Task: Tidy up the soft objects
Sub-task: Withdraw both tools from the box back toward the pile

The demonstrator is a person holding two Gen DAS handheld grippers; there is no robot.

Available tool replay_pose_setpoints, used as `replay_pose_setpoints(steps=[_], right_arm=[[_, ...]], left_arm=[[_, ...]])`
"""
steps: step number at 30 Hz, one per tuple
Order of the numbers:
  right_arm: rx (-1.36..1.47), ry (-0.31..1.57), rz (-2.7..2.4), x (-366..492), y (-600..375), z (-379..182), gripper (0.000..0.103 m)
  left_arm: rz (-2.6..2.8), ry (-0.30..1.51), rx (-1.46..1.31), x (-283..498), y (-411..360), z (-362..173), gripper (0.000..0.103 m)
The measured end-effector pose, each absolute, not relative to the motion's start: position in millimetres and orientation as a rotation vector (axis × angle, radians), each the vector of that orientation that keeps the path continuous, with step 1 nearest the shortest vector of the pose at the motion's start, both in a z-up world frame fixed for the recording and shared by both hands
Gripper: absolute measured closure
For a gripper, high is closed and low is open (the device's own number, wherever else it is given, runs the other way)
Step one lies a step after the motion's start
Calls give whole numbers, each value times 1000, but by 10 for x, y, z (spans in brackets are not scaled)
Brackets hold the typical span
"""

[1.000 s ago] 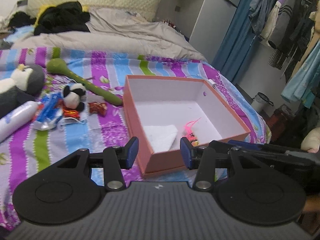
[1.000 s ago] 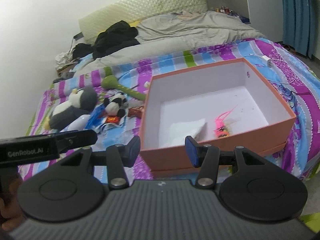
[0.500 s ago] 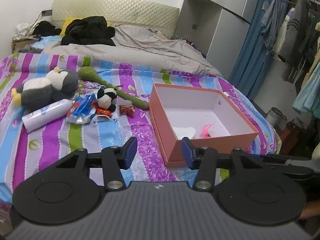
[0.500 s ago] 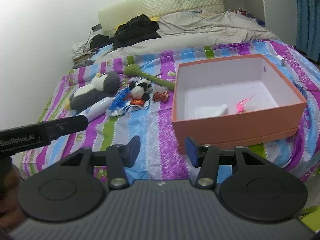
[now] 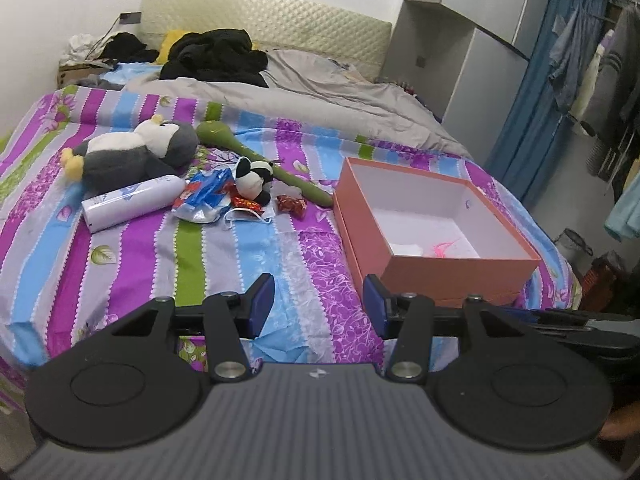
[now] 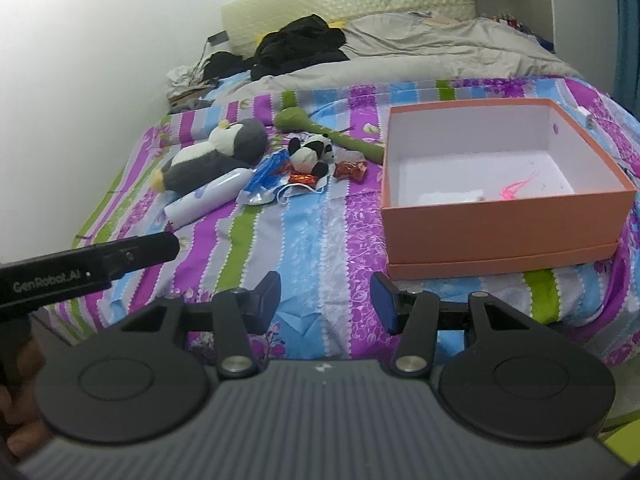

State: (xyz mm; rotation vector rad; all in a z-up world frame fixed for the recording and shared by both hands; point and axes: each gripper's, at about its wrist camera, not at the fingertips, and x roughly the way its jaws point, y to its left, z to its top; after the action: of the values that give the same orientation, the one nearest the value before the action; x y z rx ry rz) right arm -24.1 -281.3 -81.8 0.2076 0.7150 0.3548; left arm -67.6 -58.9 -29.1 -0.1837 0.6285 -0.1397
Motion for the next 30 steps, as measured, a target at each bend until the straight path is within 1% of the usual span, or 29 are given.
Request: replay_pose_setpoints(steps=[4,18,25,30], right_arm=[[226,714,372,-229,-2759,-879,51],[199,693,388,21,-2505,-935,51],[216,714,372,222,-2416,-1058,51],[203,719,373,376,-2323,-1128,51]], left_arm=[[-125,613,-150,-668,-575,-285,48],[-91,615,-212,-490,-313,-418,48],[-111,631,-247,-267,-237,-622,48],[-85,648,-256,61,-179,-836,48]])
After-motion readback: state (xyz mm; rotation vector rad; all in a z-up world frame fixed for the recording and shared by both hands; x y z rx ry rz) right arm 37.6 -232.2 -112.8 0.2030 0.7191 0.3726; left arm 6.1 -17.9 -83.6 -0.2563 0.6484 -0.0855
